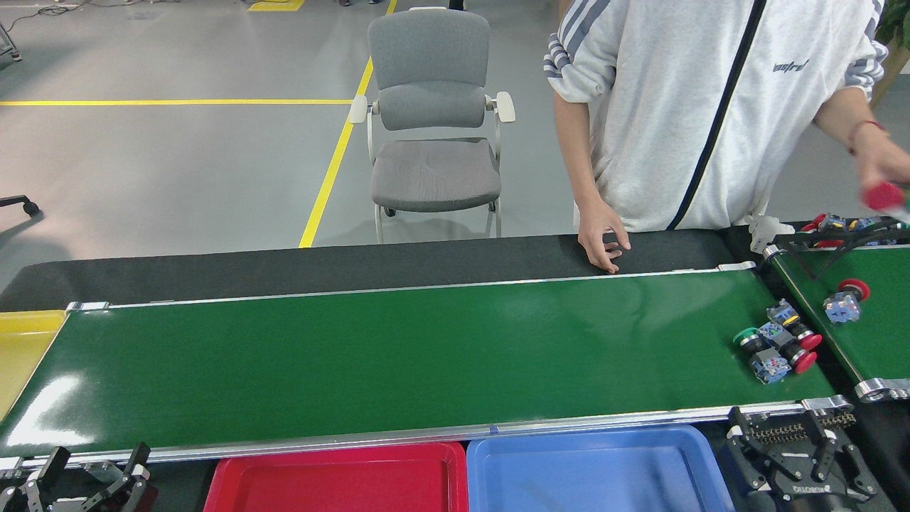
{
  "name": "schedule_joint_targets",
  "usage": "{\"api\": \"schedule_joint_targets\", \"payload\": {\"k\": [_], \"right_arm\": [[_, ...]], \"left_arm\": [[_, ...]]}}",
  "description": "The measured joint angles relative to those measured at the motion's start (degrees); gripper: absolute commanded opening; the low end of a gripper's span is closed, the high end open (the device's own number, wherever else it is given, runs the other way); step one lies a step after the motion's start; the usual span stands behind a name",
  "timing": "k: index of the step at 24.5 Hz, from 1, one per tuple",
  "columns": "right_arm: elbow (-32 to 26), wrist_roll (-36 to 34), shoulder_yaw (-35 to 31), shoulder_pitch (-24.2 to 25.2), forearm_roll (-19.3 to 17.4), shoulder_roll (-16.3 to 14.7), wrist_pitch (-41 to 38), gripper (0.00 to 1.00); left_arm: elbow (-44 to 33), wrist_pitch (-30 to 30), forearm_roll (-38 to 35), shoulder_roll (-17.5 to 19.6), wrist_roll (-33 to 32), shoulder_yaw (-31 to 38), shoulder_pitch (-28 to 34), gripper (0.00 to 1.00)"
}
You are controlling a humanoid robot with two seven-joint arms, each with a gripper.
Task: Pick switch part from conveyor to tray
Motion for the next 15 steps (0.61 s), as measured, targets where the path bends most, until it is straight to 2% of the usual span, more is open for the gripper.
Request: {"api": "schedule_joint_targets", "payload": {"k": [8, 15], "right_arm": [[8.0, 0.2, 0.4, -5.6, 0.7, -1.7, 0.3, 0.99], [13.8, 0.3, 6.4, -8.8, 0.9, -1.7, 2.7, 0.99]], "left_arm": [[1.3, -5.1, 0.0, 0.0, 3.7, 0.7, -0.2, 1.00], [1.5, -6.0, 0.0, -0.9, 4.1, 0.7, -0.7, 1.00]]}}
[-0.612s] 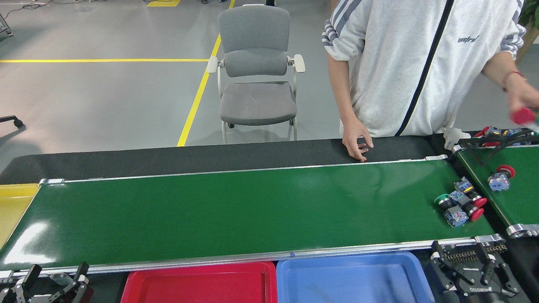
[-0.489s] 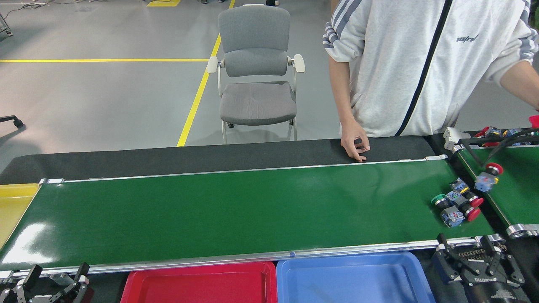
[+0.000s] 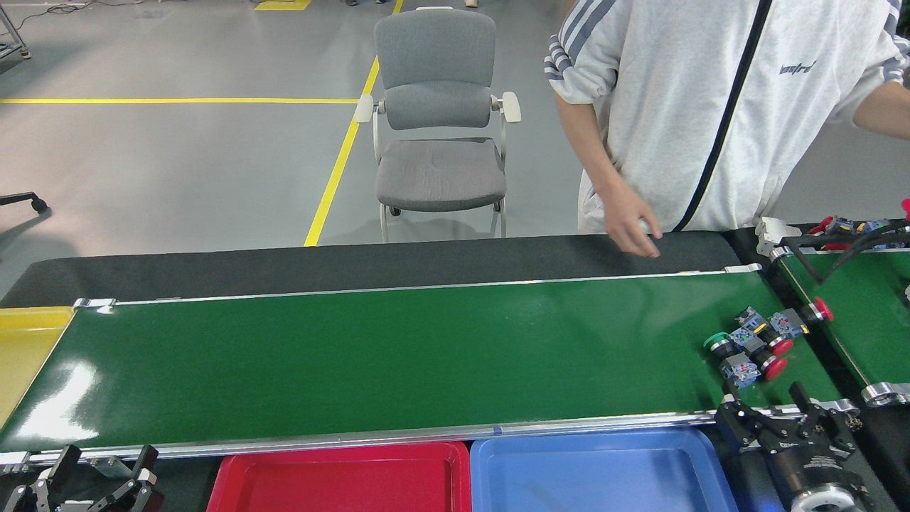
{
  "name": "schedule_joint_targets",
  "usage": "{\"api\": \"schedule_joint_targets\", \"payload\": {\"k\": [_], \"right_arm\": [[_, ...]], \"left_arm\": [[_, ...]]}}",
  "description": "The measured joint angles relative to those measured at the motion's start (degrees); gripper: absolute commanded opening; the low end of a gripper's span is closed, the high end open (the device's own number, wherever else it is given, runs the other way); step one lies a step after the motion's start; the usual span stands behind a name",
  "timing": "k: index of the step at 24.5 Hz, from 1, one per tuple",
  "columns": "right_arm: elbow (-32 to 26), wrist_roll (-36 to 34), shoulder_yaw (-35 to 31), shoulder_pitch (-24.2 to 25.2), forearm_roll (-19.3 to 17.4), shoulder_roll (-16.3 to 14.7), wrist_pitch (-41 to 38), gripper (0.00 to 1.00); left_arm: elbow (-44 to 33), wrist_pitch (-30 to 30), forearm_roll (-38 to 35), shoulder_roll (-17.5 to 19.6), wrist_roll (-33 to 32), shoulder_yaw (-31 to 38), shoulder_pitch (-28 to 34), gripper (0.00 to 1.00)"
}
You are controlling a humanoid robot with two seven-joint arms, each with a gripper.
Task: Pick switch part from conveyor to tray
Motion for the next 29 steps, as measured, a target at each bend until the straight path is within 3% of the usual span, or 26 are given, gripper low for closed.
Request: {"api": "schedule_joint_targets", "payload": {"k": [10, 14, 17, 22, 24, 27, 29], "right_arm": [[4.9, 0.2, 3.1, -4.1, 0.0, 0.0, 2.4, 0.99], [7.8, -0.1, 5.3, -6.8, 0.0, 0.0, 3.9, 0.97], [9.3, -0.1, 9.1, -8.8, 0.0, -0.3, 7.0, 0.89], [9.6, -0.2, 11.5, -9.5, -0.4, -0.8, 8.9, 0.93], [9.6, -0.2, 11.6, -9.5, -0.4, -0.8, 8.9, 0.85], [9.6, -0.2, 12.2, -9.6, -0.3, -0.8, 8.9, 0.54], [9.5, -0.4, 13.3, -9.8, -0.3, -1.0, 8.9, 0.43]], "left_arm": [[0.1, 6.3, 0.0, 0.2, 0.1, 0.4, -0.2, 1.00], [0.1, 6.4, 0.0, 0.2, -0.1, 0.3, -0.2, 1.00], [-0.2, 6.6, -0.2, 0.2, -0.1, 0.2, -0.3, 1.00], [0.1, 2.9, -0.3, 0.3, 0.1, 0.4, -0.3, 1.00], [0.1, 1.8, -0.3, 0.4, 0.1, 0.4, -0.3, 1.00], [0.1, 1.1, -1.0, 0.4, -0.3, 0.3, -0.1, 1.00], [0.1, 1.0, -3.2, 0.4, -0.4, 0.2, 0.2, 1.00]]}}
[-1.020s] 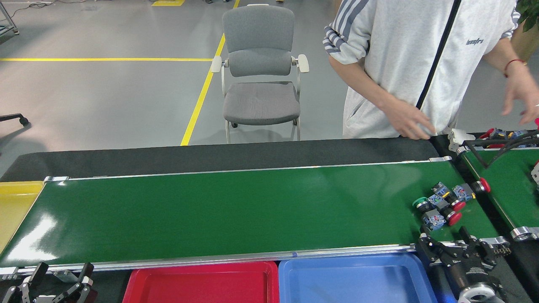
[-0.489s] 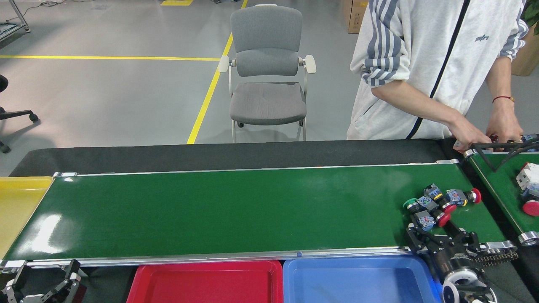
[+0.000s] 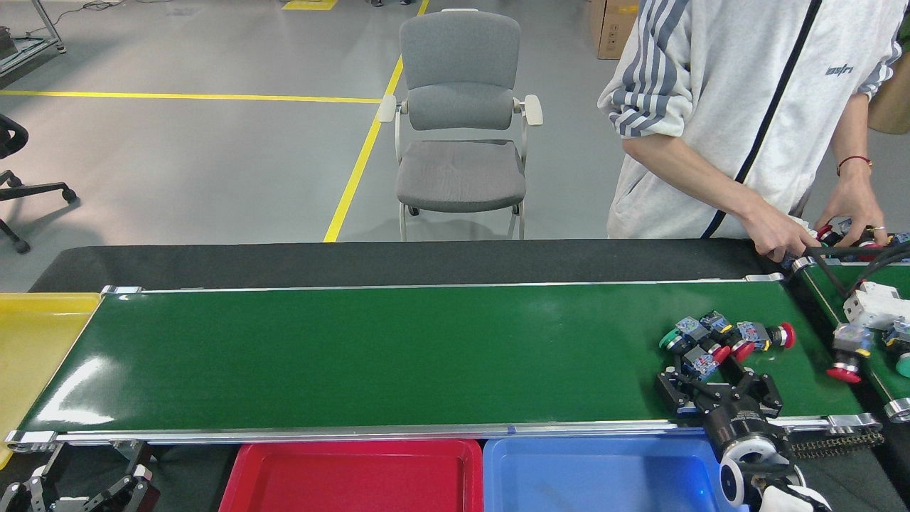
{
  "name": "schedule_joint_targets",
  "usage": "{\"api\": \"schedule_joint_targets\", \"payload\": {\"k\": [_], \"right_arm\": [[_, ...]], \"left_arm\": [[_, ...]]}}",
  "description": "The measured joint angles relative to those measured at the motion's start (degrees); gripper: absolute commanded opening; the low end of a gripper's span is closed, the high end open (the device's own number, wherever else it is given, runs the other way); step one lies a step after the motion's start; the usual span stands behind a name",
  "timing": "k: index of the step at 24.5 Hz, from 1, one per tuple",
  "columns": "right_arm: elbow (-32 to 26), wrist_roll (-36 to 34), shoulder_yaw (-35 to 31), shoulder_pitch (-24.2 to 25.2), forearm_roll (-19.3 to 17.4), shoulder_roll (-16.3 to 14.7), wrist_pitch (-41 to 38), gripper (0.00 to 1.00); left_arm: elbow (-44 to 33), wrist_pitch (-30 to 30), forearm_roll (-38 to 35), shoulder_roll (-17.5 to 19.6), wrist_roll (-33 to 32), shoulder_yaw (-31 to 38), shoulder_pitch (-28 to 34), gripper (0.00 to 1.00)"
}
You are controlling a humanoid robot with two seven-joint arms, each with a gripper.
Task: Pick switch part from conveyor to tray
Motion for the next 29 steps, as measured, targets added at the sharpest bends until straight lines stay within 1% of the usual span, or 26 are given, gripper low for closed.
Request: {"api": "schedule_joint_targets", "payload": {"k": [2, 7, 11, 13, 16, 19, 21, 22, 23, 24, 25, 26, 27, 29], "right_arm": [[-0.1, -0.1, 1.0, -0.1, 0.0, -0.5, 0.1, 0.37], [-0.4, -0.2, 1.6, -0.1, 0.0, -0.6, 0.1, 0.29], [-1.5, -1.1, 2.2, -0.1, 0.0, -0.6, 0.0, 0.28], [-3.9, -1.5, 2.5, 0.1, -0.1, -0.6, -1.1, 0.27], [-9.1, -2.1, 4.4, 0.9, -0.1, -0.6, -4.4, 0.27], [-15.7, -2.2, 10.1, 2.3, 0.0, -0.6, -9.4, 0.28], [-19.4, -2.2, 15.6, 2.3, 0.1, -0.6, -12.8, 0.30], [-20.2, -2.3, 18.3, 2.2, 0.2, -0.6, -14.2, 0.33], [-20.4, -2.3, 21.4, 2.1, 0.6, -0.5, -15.2, 0.38], [-20.4, -2.3, 24.4, 2.0, 1.3, -0.1, -15.9, 0.49], [-20.2, -2.3, 27.6, 2.0, 2.3, 0.7, -16.4, 0.67], [-19.5, -2.3, 29.8, 2.0, 3.2, 2.1, -16.8, 0.88], [-18.3, -2.3, 31.5, 2.0, 3.8, 4.1, -16.9, 0.98], [-15.9, -2.3, 33.2, 2.0, 4.5, 7.9, -17.2, 0.98]], "left_arm": [[0.0, 0.0, -2.3, 0.0, -0.2, -0.1, 0.1, 1.00], [0.2, -0.1, -2.9, 0.0, -0.9, -0.1, 0.2, 1.00], [0.2, -0.3, -2.9, 0.0, -1.0, -0.1, 0.2, 1.00], [0.1, -0.4, -2.9, 0.0, -1.0, -0.1, 0.2, 1.00], [0.1, -0.5, -2.9, -0.1, -1.0, 0.0, 0.3, 1.00], [0.1, -0.6, -2.9, -0.2, -1.0, 0.1, 0.4, 1.00], [0.2, -0.5, -2.9, -0.2, -1.0, 0.1, 0.4, 1.00], [0.2, -0.4, -2.9, -0.2, -1.0, 0.1, 0.4, 1.00], [0.2, -0.3, -3.0, -0.3, -1.1, 0.1, 0.4, 1.00], [0.2, -0.2, -3.0, -0.2, -1.1, 0.0, 0.4, 1.00], [0.2, -0.2, -3.0, -0.2, -1.1, 0.0, 0.2, 1.00], [0.2, -0.1, -3.0, -0.2, -1.1, -0.1, 0.0, 1.00], [0.2, -0.1, -3.0, -0.3, -1.1, -0.1, -0.1, 1.00], [0.2, 0.0, -3.1, -0.2, -1.1, -0.1, -0.2, 1.00]]}}
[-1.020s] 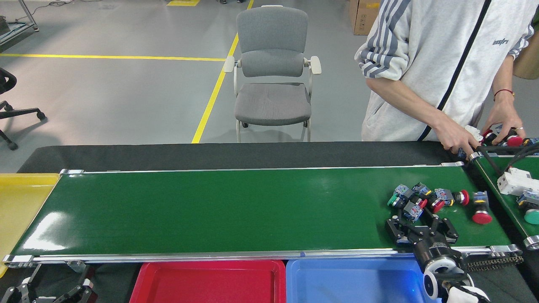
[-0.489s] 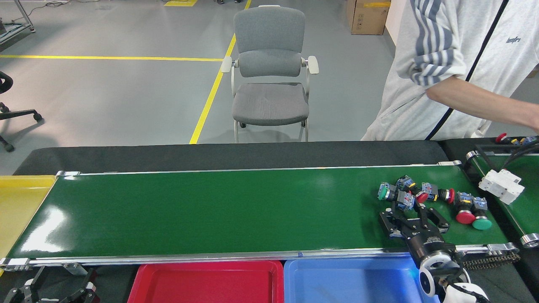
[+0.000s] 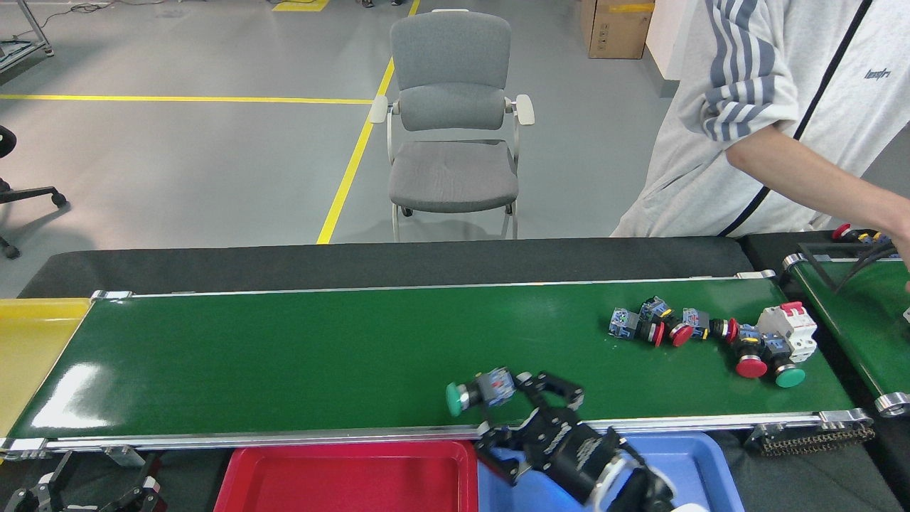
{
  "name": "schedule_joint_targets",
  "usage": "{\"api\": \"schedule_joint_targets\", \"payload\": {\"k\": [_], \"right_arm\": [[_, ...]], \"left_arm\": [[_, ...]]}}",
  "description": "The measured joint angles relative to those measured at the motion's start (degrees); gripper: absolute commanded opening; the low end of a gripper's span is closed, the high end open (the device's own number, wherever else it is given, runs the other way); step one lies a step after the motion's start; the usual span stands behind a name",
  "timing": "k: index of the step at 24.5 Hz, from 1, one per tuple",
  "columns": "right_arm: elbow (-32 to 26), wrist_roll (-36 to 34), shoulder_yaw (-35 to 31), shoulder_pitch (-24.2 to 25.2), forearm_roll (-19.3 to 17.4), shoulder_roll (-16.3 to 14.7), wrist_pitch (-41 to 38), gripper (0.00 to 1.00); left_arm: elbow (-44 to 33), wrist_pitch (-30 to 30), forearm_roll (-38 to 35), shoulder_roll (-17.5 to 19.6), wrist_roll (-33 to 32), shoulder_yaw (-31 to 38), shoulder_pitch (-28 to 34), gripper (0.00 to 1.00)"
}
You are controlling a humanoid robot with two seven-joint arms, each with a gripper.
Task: Pick switch part from conveyor to tray
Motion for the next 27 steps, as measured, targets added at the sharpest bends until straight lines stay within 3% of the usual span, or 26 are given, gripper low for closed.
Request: {"api": "schedule_joint_targets", "payload": {"k": [2, 8, 12, 15, 18, 22, 27], "right_arm": [[1.2, 0.0, 1.3, -0.1, 0.3, 1.5, -0.3, 0.98], [0.0, 0.0, 1.9, 0.1, 0.3, 1.6, -0.6, 0.97], [-2.4, -0.1, -6.7, 4.9, 0.3, 1.5, 14.5, 0.96], [-3.6, -3.0, -8.1, 6.6, 0.3, 0.7, 30.0, 0.98], [-6.2, -6.9, -8.9, 11.0, 0.0, -0.8, 40.3, 0.98], [-7.9, -8.2, -10.2, 14.7, -0.1, -0.8, 45.7, 0.98], [-8.0, -8.5, -10.4, 14.9, -0.2, -0.7, 49.8, 0.98]], "left_arm": [[0.2, 0.0, 0.0, 0.0, 0.0, 0.0, -0.1, 1.00], [0.6, 0.1, 0.4, -0.3, -1.0, -0.1, 0.4, 1.00], [0.8, 0.2, 2.7, -0.6, -1.7, 0.0, 0.7, 1.00], [0.8, 0.2, 3.8, -0.6, -1.9, 0.3, 0.7, 1.00], [0.7, 0.2, 4.2, -0.9, -2.0, 1.5, 0.7, 1.00], [0.4, 0.2, 5.6, -1.0, -2.0, 2.5, 0.7, 1.00], [0.3, 0.2, 5.8, -1.0, -2.1, 2.5, 0.7, 1.00]]}}
